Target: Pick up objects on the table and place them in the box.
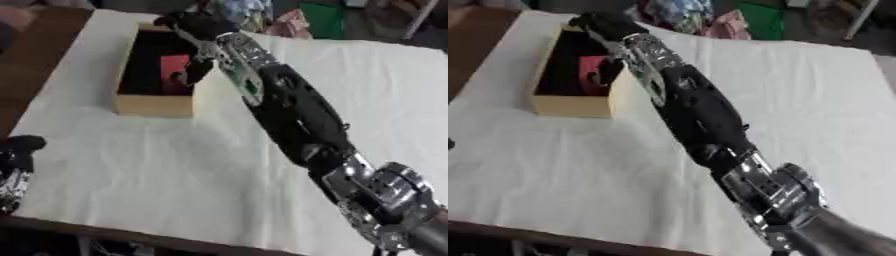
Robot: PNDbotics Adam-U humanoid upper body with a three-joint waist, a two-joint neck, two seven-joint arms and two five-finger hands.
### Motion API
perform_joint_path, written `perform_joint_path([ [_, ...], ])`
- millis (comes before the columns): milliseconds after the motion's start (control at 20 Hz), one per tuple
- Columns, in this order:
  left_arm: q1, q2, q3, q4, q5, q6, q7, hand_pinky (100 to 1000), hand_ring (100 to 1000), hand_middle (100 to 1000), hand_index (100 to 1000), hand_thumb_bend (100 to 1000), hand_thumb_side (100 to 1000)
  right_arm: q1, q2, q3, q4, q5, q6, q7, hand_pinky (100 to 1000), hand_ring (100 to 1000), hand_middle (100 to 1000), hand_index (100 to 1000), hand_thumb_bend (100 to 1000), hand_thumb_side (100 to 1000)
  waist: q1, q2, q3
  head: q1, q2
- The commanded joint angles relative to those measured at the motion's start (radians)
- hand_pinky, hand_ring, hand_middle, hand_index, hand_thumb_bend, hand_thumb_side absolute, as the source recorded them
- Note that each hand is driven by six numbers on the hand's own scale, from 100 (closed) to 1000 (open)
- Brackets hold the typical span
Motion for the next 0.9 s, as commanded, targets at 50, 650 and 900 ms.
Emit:
perform_joint_path([
  [50,-0.003,0.012,0.005,-0.013,0.005,-0.002,0.003,1000,832,713,761,100,321,-0.015,-0.06,-0.009,-0.066,-0.039,0.004,-0.013,856,1000,914,990,389,100,0.012,-0.021,-0.007,0.01,-0.001],
  [650,0.008,0.012,0.019,-0.014,-0.002,-0.003,0.018,1000,831,714,761,100,319,0.083,-0.292,-0.048,-0.213,-0.185,0.063,-0.034,851,1000,909,986,378,100,0.016,-0.022,-0.056,0.045,0.007],
  [900,0.008,0.011,0.025,-0.014,-0.004,-0.003,0.024,1000,831,715,761,100,321,0.171,-0.381,-0.099,-0.271,-0.26,0.102,-0.101,840,1000,901,990,316,100,0.017,-0.018,-0.069,0.056,0.006],
])
